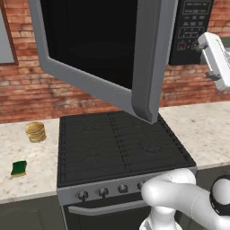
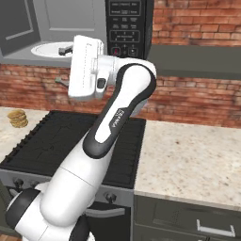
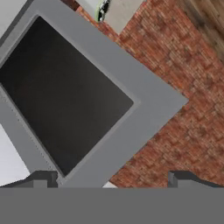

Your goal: Place the sponge inside the microwave to prepare for sanitizing.

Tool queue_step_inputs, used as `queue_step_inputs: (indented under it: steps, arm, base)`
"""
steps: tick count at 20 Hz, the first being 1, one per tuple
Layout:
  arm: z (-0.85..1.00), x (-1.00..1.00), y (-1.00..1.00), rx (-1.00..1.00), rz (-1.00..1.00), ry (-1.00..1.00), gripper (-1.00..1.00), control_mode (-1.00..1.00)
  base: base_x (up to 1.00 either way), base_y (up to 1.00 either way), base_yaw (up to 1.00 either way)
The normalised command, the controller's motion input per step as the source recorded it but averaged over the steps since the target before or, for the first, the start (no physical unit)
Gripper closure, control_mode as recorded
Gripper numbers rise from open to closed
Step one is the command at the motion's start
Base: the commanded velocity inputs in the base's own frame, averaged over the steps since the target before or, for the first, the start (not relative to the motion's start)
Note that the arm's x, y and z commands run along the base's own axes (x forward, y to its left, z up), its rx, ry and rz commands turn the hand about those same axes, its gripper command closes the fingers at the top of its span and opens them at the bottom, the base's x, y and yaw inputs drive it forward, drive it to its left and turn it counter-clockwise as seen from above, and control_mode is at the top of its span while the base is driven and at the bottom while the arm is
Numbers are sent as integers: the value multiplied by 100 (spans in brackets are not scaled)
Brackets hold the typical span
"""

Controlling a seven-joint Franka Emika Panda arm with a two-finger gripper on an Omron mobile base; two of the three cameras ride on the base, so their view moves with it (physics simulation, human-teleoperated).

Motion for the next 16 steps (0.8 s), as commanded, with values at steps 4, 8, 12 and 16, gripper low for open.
queue_step_inputs:
  steps: [4, 8, 12, 16]
  arm:
    - [0, 6, 45, -6, 0, 0, -100, -100]
    - [0, 28, 46, -16, 0, 0, -100, -100]
    - [0, 19, 50, -8, 0, 0, -100, -100]
    - [0, -8, 52, -4, -7, 0, -100, -100]
  base:
    - [0, 0, 0]
    - [0, 0, 0]
    - [0, 0, 0]
    - [0, 0, 0]
